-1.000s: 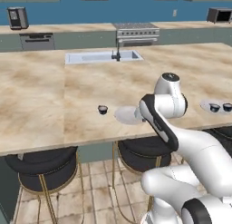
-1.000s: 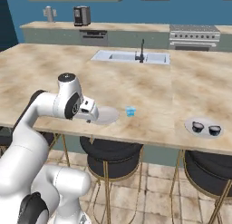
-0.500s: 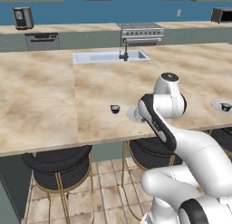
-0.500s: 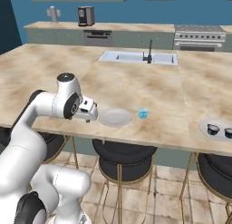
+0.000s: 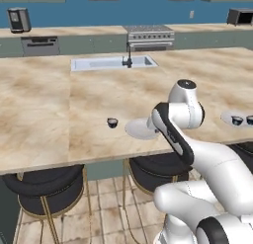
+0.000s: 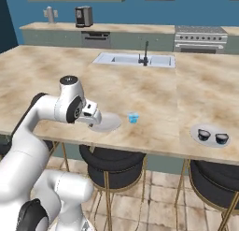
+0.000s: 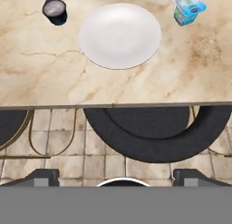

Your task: Place two yogurt containers on each plate.

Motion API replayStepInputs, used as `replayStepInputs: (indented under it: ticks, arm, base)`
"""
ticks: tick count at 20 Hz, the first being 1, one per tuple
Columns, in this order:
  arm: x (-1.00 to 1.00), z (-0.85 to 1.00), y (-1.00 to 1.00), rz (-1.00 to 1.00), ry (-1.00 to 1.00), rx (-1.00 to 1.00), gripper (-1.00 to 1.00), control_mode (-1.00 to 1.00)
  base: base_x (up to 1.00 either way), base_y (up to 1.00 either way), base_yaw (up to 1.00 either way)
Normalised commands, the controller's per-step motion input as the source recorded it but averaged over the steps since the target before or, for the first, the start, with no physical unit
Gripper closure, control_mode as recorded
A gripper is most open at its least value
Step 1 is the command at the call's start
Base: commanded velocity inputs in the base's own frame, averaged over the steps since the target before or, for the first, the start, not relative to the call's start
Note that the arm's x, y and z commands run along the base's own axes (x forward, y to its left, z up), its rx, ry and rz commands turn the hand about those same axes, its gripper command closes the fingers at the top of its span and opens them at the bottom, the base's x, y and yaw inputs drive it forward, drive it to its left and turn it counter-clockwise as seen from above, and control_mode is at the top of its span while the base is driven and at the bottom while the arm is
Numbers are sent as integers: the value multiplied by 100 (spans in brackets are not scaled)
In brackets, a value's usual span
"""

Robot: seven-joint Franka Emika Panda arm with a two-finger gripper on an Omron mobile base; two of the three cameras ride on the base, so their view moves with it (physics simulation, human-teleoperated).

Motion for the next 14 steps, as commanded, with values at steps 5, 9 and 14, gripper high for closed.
replayStepInputs:
  ticks: [5, 9, 14]
  arm:
    - [0, 0, 0, 0, 0, 0, -100, 100]
    - [0, 0, 0, 0, 0, 0, -100, 100]
    - [0, 0, 0, 0, 0, 0, -100, 100]
  base:
    - [50, -9, 0]
    - [46, -3, 0]
    - [49, -3, 0]
